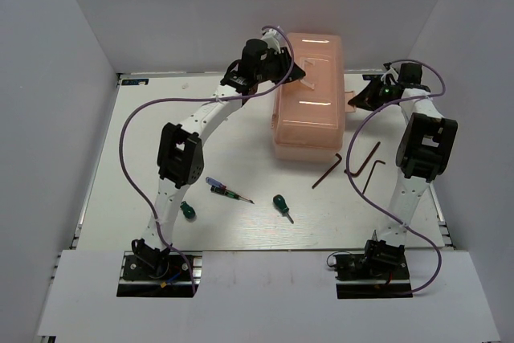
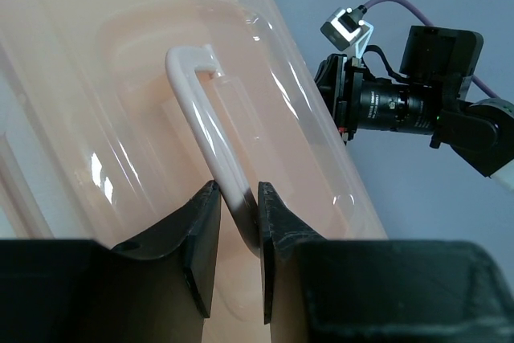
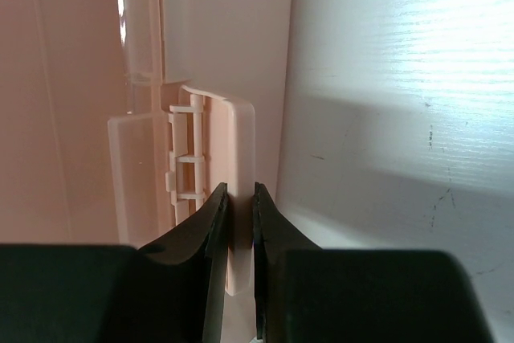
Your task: Sort the tools into containers
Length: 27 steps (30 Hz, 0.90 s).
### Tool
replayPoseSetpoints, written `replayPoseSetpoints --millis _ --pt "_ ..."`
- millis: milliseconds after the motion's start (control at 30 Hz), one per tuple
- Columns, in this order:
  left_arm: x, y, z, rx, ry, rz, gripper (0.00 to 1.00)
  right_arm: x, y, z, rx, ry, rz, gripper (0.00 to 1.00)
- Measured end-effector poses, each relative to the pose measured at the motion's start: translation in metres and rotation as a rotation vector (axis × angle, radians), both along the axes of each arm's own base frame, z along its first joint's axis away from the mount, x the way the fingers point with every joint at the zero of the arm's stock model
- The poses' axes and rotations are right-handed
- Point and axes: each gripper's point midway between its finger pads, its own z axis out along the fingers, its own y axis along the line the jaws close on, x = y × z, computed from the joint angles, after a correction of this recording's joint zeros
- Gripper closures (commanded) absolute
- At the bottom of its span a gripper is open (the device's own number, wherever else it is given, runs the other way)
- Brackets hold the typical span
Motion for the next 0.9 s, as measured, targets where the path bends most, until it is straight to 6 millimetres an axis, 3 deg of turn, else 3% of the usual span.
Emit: replayPoseSetpoints --millis 300,467,700,900 --pt "-0.002 0.006 0.003 0.042 -0.010 0.020 1.00 -0.002 0.002 -0.001 -0.008 0.005 0.007 1.00" --pt "-0.003 0.014 0.014 0.054 -0.023 0.035 1.00 -0.002 0.001 -0.001 -0.015 0.004 0.009 1.00" --pt "-0.001 0.037 0.038 0.062 -0.051 0.067 1.00 -0.002 0.001 -0.001 -0.025 0.007 0.008 1.00" --pt "-0.004 0.066 0.044 0.092 -0.057 0.119 1.00 -0.002 0.002 -0.001 -0.027 0.009 0.011 1.00"
